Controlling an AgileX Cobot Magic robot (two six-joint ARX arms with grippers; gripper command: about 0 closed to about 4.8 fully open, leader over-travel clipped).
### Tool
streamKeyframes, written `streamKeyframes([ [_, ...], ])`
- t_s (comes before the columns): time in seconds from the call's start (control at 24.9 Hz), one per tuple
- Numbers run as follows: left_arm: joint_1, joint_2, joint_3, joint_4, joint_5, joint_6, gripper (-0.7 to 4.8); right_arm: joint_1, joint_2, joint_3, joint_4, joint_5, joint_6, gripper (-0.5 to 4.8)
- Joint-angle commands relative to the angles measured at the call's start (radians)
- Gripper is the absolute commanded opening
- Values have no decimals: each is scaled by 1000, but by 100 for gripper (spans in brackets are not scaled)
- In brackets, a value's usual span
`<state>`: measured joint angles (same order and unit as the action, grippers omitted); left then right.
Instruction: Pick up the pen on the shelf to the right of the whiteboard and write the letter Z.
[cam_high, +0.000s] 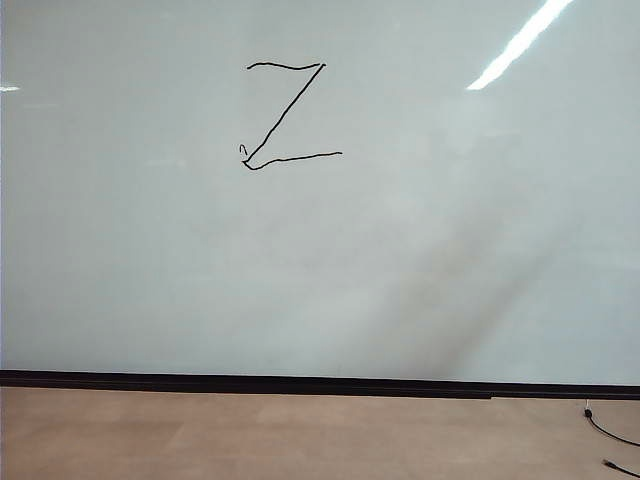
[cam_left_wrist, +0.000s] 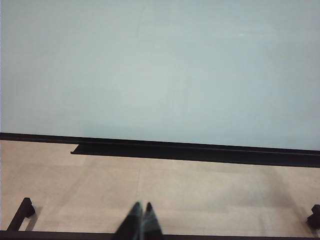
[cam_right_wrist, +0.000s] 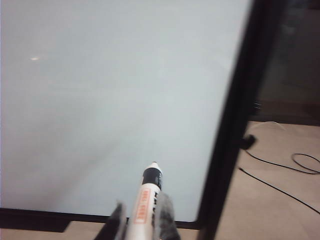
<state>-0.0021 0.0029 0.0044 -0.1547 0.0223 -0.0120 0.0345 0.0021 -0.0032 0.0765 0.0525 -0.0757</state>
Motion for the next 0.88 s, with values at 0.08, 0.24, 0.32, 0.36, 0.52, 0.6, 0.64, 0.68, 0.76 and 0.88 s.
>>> streamKeyframes([
  [0.08, 0, 0, 2, 5, 0, 4, -4, -180, 0, 4, 11, -209, 58, -6],
  [0.24, 0, 0, 2, 5, 0, 4, -5, -244, 0, 4, 10, -232, 76, -6],
  [0.32, 0, 0, 2, 5, 0, 4, -5, -245, 0, 4, 10, -219, 76, -6],
  [0.36, 0, 0, 2, 5, 0, 4, -5, -245, 0, 4, 8, -207, 76, -6],
  [0.52, 0, 0, 2, 5, 0, 4, -4, -244, 0, 3, -5, -171, 76, -7],
  [0.6, 0, 0, 2, 5, 0, 4, -4, -244, 0, 3, -13, -154, 75, -7],
  [0.64, 0, 0, 2, 5, 0, 4, -5, -244, 0, 3, -15, -150, 74, -7],
  [0.68, 0, 0, 2, 5, 0, 4, -4, -242, 0, 3, -17, -151, 72, -7],
  [0.76, 0, 0, 2, 5, 0, 4, -4, -222, 0, 3, -18, -139, 67, -7],
  [0.88, 0, 0, 2, 5, 0, 4, -4, -182, 0, 3, -18, -110, 58, -7],
])
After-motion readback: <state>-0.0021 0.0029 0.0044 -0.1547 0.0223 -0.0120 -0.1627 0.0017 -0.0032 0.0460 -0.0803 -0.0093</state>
